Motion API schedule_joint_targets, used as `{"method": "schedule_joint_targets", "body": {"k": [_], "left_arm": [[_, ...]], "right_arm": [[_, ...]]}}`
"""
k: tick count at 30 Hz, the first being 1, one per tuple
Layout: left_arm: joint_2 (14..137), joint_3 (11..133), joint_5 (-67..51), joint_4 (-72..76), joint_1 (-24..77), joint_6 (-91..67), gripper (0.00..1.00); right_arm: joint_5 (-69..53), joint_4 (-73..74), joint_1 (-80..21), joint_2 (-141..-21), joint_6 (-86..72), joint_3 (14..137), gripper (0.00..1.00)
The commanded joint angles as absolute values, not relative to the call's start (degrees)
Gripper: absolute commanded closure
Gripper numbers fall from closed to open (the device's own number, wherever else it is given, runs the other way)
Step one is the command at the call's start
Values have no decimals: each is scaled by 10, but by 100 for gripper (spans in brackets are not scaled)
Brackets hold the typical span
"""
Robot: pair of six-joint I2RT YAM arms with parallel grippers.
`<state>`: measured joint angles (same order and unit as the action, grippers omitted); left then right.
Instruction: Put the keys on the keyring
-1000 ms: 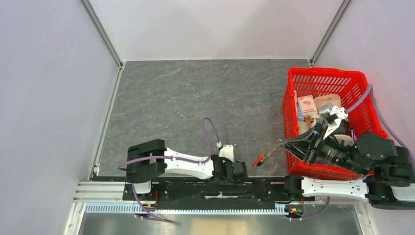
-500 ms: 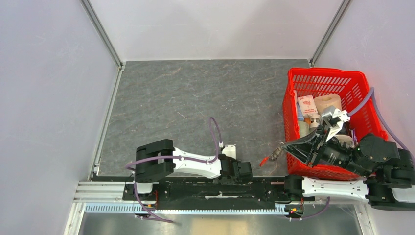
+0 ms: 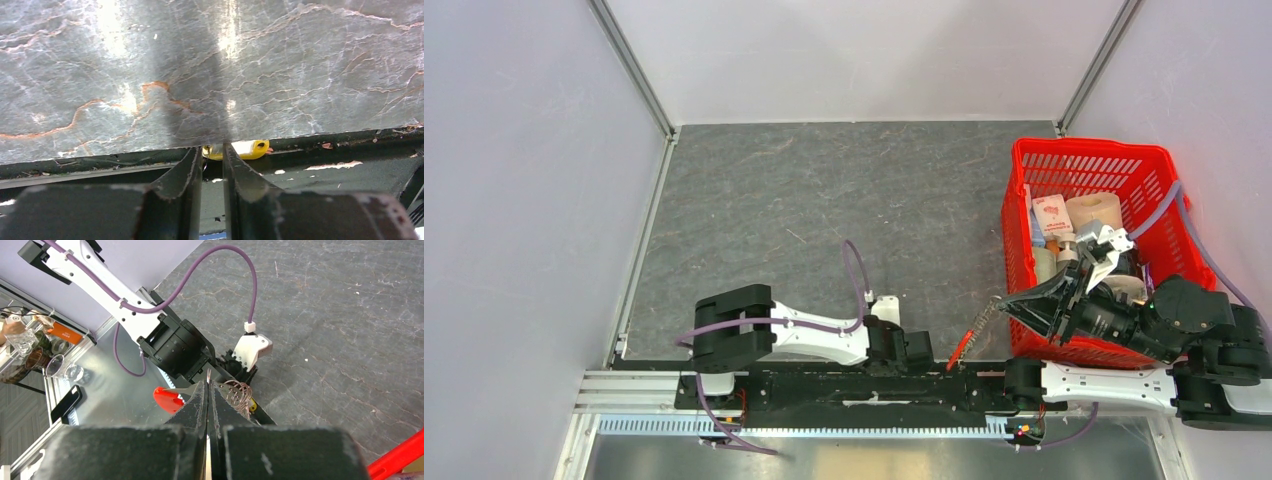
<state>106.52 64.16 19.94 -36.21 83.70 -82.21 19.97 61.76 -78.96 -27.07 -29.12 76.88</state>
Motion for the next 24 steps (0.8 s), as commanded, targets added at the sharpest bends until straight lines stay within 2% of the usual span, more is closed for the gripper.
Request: {"method": "schedule_joint_targets", "body": {"k": [1,3,5,6,15,24], "left_arm": [[1068,594,223,-342,837,-851,81],[1055,588,230,-346,837,-851,86],[1044,587,240,-358,837,-846,97],[1039,588,244,-362,836,-844,98],[979,616,277,-409,842,-810,98],[805,617,326,-439,856,-733,98]], "right_arm": [[196,577,-790,-272,-295,765,100],[195,574,-790,-273,-294,762,100],[193,571,-790,-276,-294,758,100],[193,570,-790,-277,-294,757,100],[186,553,-790,-290,-292,752,100],[180,531,-790,-310,-282,751,100]]}}
